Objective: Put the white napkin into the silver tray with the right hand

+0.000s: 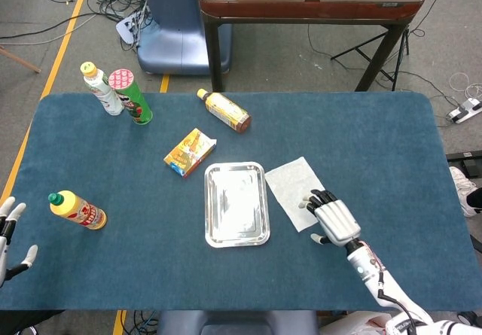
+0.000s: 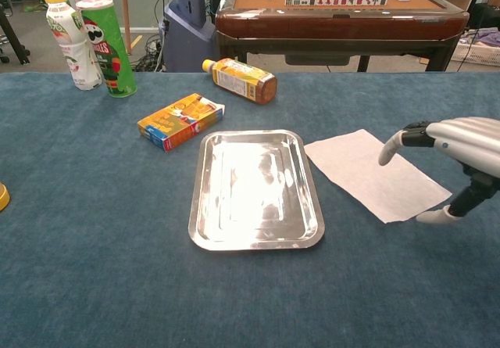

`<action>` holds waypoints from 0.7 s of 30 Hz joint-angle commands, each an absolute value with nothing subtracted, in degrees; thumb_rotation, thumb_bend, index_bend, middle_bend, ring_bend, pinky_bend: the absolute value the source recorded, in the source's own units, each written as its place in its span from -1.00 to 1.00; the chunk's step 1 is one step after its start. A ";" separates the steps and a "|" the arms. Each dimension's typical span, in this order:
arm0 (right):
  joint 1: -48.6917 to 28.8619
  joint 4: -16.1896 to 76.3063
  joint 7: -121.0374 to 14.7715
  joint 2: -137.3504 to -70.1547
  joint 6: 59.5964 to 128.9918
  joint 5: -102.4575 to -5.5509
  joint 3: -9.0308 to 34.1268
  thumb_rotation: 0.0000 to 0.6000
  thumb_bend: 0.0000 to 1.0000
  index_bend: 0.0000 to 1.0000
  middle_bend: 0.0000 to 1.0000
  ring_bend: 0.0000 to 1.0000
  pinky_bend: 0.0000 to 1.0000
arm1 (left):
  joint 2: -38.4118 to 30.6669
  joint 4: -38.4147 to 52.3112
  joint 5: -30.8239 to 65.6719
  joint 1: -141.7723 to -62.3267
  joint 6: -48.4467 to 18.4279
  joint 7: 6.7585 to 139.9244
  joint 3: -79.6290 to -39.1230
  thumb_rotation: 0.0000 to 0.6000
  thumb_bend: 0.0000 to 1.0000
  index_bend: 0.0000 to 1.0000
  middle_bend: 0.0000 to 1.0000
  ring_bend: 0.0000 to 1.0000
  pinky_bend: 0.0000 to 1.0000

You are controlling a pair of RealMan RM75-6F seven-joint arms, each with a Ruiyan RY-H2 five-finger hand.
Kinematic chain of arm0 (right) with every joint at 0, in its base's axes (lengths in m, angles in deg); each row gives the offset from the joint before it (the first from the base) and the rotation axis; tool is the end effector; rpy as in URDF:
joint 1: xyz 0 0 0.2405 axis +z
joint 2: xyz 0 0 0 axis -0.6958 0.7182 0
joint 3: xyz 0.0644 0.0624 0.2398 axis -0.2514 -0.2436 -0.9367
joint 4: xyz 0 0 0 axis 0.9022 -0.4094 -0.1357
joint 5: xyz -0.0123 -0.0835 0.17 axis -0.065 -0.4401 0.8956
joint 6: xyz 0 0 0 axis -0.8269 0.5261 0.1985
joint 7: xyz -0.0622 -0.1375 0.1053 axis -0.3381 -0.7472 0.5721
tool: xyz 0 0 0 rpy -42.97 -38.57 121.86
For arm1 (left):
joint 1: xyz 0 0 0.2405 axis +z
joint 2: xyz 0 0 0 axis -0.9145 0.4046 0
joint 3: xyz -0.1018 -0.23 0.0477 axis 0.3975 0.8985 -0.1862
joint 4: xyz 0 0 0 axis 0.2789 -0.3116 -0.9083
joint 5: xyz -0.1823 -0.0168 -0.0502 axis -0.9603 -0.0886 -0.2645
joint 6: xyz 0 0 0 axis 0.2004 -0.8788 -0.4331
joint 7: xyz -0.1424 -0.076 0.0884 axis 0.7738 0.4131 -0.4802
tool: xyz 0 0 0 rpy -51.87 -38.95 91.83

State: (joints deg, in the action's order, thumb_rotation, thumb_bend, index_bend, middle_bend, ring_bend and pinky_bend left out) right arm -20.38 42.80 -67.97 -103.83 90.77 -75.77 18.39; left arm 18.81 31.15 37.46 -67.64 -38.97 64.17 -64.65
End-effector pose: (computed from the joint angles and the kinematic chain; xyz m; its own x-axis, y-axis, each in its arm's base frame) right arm -0.2153 -0.2916 0.0092 0.4742 -0.2656 0.8394 -0.8526 -0.3763 0.3625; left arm -0.3144 0.2000 0.2057 0.5296 -0.0093 0.8482 0.8420 0.1269 -0.5244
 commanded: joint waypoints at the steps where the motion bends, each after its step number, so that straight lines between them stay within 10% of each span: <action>1: -19.31 40.88 -68.41 -106.30 89.75 -74.51 18.19 1.00 -0.79 -0.35 -0.50 -0.77 -0.63 | 18.91 31.14 37.53 -67.52 -39.09 64.33 -64.68 1.00 -0.41 -0.77 -0.94 -0.98 -1.00; 21: -15.59 32.90 -69.21 -113.36 86.96 -71.06 17.76 1.00 -0.80 -0.29 -0.48 -0.77 -0.63 | 19.16 30.50 37.64 -67.20 -38.70 65.89 -64.73 1.00 -0.41 -0.77 -0.94 -0.98 -1.00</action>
State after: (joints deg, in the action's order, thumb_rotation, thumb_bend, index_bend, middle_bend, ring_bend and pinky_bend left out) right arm -15.81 33.24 -69.36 -113.05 87.09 -71.24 17.87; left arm 19.16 30.49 37.64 -67.20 -38.70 65.90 -64.73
